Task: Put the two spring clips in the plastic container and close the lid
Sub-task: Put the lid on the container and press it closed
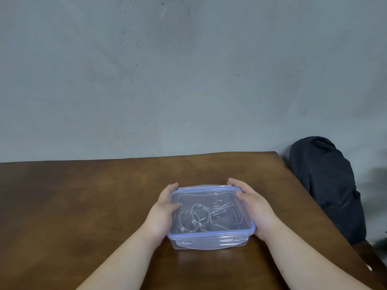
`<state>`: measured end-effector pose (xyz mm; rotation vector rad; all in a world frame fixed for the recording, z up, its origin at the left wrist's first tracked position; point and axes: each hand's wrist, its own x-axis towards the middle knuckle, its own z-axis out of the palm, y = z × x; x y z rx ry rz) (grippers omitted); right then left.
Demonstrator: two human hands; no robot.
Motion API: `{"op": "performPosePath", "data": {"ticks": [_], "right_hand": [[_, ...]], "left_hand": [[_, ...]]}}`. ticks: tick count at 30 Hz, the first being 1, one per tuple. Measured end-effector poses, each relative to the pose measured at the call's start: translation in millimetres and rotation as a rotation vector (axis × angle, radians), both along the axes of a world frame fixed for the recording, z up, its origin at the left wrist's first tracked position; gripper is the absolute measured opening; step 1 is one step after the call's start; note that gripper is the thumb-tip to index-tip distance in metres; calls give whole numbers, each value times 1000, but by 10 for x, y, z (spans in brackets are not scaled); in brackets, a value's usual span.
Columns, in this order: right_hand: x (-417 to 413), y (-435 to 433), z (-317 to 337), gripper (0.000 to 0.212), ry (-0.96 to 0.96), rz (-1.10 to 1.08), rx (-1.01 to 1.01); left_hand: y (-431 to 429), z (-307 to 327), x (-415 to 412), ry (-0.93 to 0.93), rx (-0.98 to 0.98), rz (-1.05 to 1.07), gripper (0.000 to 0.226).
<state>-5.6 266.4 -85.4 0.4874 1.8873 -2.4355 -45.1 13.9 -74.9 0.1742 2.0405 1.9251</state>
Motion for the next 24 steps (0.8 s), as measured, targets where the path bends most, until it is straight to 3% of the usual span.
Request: {"op": "performPosePath", "data": {"ticks": [2, 4, 6, 8, 12, 18, 24], "right_hand": [[18, 41, 46, 37, 92, 80, 301], [36, 94, 141, 41, 216, 277, 755], [36, 149, 268, 85, 256, 549, 1189], [57, 138, 425, 119, 222, 767, 1461], [76, 78, 629, 140, 66, 958, 1579], [100, -119, 703, 125, 49, 928, 1696], [119, -108, 633, 120, 76, 880, 1660]], "left_hand": [[-77, 38, -53, 329, -502, -177, 64], [-135, 143, -105, 564, -866, -408, 98], [-142, 296, -107, 610, -1065, -567, 131], [-122, 382, -112, 599, -1179, -654, 143], [-31, 479, -71, 647, -1313, -704, 140], [107, 537, -31, 624, -1382, -726, 132], [91, 434, -24, 587, -1278, -658, 130]]}}
